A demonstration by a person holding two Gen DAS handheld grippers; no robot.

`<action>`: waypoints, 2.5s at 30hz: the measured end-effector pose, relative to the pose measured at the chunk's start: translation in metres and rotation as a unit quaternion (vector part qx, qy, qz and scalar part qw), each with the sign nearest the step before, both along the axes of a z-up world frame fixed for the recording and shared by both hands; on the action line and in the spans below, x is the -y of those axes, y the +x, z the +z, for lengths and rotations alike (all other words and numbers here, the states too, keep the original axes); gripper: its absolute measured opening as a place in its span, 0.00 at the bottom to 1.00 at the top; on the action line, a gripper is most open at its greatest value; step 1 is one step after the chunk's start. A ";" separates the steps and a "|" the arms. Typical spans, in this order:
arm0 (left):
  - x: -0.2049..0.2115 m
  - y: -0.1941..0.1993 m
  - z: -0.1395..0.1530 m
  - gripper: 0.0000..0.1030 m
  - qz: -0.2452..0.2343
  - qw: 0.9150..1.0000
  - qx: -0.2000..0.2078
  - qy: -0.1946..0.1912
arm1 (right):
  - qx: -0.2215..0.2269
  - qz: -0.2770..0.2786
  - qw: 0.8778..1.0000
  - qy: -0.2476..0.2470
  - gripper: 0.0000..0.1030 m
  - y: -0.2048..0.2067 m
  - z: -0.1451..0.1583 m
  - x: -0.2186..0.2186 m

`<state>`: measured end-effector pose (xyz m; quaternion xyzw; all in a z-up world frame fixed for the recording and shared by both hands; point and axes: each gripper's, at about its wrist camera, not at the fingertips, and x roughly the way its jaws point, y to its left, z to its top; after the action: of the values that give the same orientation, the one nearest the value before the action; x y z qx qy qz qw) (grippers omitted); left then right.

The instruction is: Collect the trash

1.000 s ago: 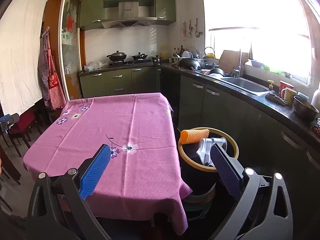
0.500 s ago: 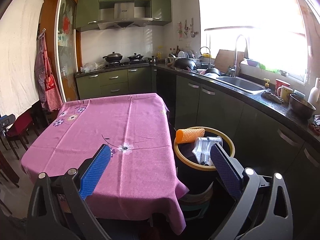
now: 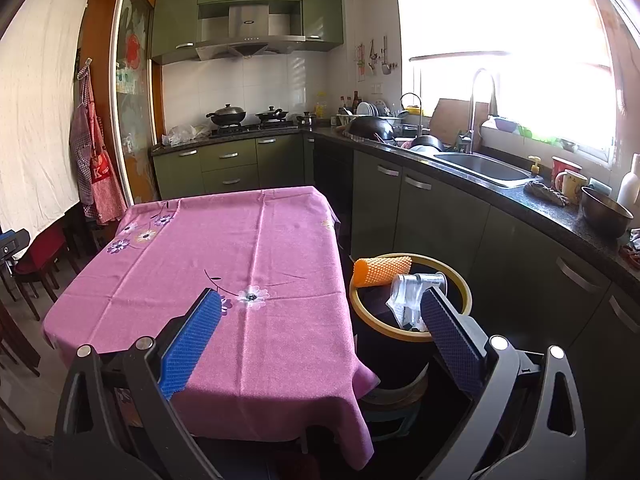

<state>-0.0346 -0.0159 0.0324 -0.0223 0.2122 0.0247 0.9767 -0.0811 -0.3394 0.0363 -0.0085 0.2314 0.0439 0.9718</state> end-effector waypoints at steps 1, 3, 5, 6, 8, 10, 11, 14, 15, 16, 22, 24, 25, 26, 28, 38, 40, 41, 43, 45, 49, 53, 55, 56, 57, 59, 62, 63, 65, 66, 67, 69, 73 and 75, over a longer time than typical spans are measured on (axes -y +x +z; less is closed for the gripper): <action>0.000 0.000 -0.001 0.93 -0.001 1.000 0.000 0.000 | 0.000 0.000 1.000 0.000 0.95 0.000 0.000 0.000; 0.000 0.000 -0.001 0.93 -0.002 1.000 -0.001 -0.001 | 0.000 -0.001 1.000 0.000 0.95 0.000 0.000 0.001; 0.001 -0.001 0.000 0.93 -0.001 1.000 -0.001 -0.001 | 0.001 -0.001 1.000 0.002 0.95 0.000 0.000 0.002; 0.001 -0.001 0.000 0.93 -0.002 1.000 -0.001 -0.001 | 0.002 -0.001 1.000 0.003 0.95 0.000 0.000 0.002; 0.000 0.000 0.000 0.93 -0.002 1.000 0.000 -0.001 | 0.004 -0.002 1.000 0.003 0.95 0.000 0.000 0.001; 0.000 0.000 0.000 0.93 -0.003 1.000 -0.001 -0.001 | 0.004 -0.001 1.000 0.004 0.95 -0.001 0.000 0.001; 0.000 0.000 0.000 0.93 -0.003 1.000 -0.001 -0.001 | 0.003 -0.001 1.000 0.003 0.95 -0.001 -0.001 0.000; 0.000 0.000 0.000 0.93 -0.002 1.000 -0.001 -0.001 | 0.002 0.000 1.000 0.004 0.95 0.000 -0.002 0.000; 0.000 0.000 0.000 0.93 -0.002 1.000 0.000 -0.001 | 0.002 0.000 1.000 0.005 0.95 0.000 -0.002 -0.001; 0.000 0.000 0.001 0.93 -0.002 1.000 0.000 0.000 | 0.002 0.000 1.000 0.006 0.95 0.000 -0.002 -0.001; 0.000 0.000 0.001 0.93 -0.001 1.000 0.000 0.000 | 0.003 0.001 1.000 0.007 0.95 0.000 -0.001 -0.001; 0.001 0.000 0.001 0.93 -0.001 1.000 0.000 0.000 | 0.003 0.001 1.000 0.007 0.95 0.000 -0.001 -0.001; 0.001 0.000 0.001 0.93 -0.001 1.000 0.000 0.000 | 0.003 0.000 1.000 0.007 0.95 0.001 -0.001 -0.001; 0.001 0.000 0.001 0.93 -0.002 1.000 0.000 -0.001 | 0.003 0.001 1.000 0.008 0.95 0.001 -0.001 -0.001; 0.001 -0.001 0.001 0.93 -0.002 1.000 0.001 -0.001 | 0.002 0.002 1.000 0.007 0.95 0.001 -0.001 -0.001; 0.002 0.000 0.000 0.93 -0.007 1.000 0.001 0.000 | 0.000 0.002 1.000 0.008 0.95 0.002 -0.003 0.000; 0.002 0.000 0.000 0.93 -0.008 1.000 0.000 0.000 | 0.000 0.001 1.000 0.008 0.95 0.002 -0.003 0.000; 0.002 0.000 0.000 0.93 -0.008 1.000 0.001 0.000 | 0.000 0.002 1.000 0.008 0.95 0.002 -0.003 0.000; 0.003 0.000 0.001 0.93 -0.009 1.000 0.001 0.001 | 0.000 0.002 1.000 0.008 0.95 0.002 -0.003 0.000; 0.003 0.000 0.001 0.93 -0.010 1.000 0.001 0.001 | 0.000 0.001 1.000 0.007 0.95 0.002 -0.003 -0.001; 0.004 0.000 0.000 0.93 -0.014 1.000 0.000 0.001 | 0.000 0.001 1.000 0.007 0.95 0.002 -0.003 0.000; 0.005 0.001 0.000 0.93 -0.021 1.000 -0.001 -0.003 | 0.000 0.001 1.000 0.007 0.95 0.002 -0.003 -0.001; 0.004 0.001 0.001 0.93 -0.024 1.000 -0.001 -0.007 | 0.000 0.001 1.000 0.007 0.95 0.003 -0.004 -0.001; 0.004 0.001 0.000 0.93 -0.025 1.000 -0.001 -0.008 | 0.000 0.001 1.000 0.007 0.95 0.003 -0.004 -0.001; 0.003 0.000 0.000 0.93 -0.024 1.000 -0.001 -0.007 | 0.000 0.001 1.000 0.008 0.95 0.003 -0.004 -0.001; 0.003 0.000 0.000 0.93 -0.023 1.000 -0.001 -0.006 | 0.000 0.001 1.000 0.007 0.95 0.003 -0.004 -0.001; 0.004 0.000 0.000 0.93 -0.023 1.000 -0.002 -0.005 | 0.000 0.001 1.000 0.007 0.95 0.003 -0.004 -0.001; 0.004 0.000 0.000 0.93 -0.023 1.000 -0.002 -0.005 | 0.000 0.001 1.000 0.007 0.95 0.003 -0.004 -0.001; 0.003 0.000 0.000 0.93 -0.023 1.000 -0.002 -0.005 | 0.000 0.001 1.000 0.008 0.95 0.003 -0.004 -0.001; 0.004 0.000 0.000 0.93 -0.023 1.000 -0.002 -0.005 | 0.000 0.001 1.000 0.008 0.95 0.003 -0.004 -0.001; 0.004 0.000 0.000 0.93 -0.023 1.000 -0.002 -0.005 | -0.001 0.001 1.000 0.008 0.95 0.003 -0.004 -0.001; 0.004 0.000 0.000 0.93 -0.023 1.000 -0.002 -0.005 | -0.001 0.001 1.000 0.007 0.95 0.003 -0.004 -0.001; 0.003 0.000 -0.001 0.93 -0.023 1.000 -0.002 -0.006 | -0.001 0.001 1.000 0.007 0.95 0.003 -0.004 -0.001; 0.003 0.001 -0.001 0.93 -0.024 1.000 -0.002 -0.006 | -0.002 0.001 1.000 0.007 0.95 0.003 -0.004 -0.002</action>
<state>-0.0338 -0.0188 0.0315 -0.0229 0.2150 0.0002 0.9763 -0.0779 -0.3378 0.0318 -0.0018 0.2327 0.0463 0.9715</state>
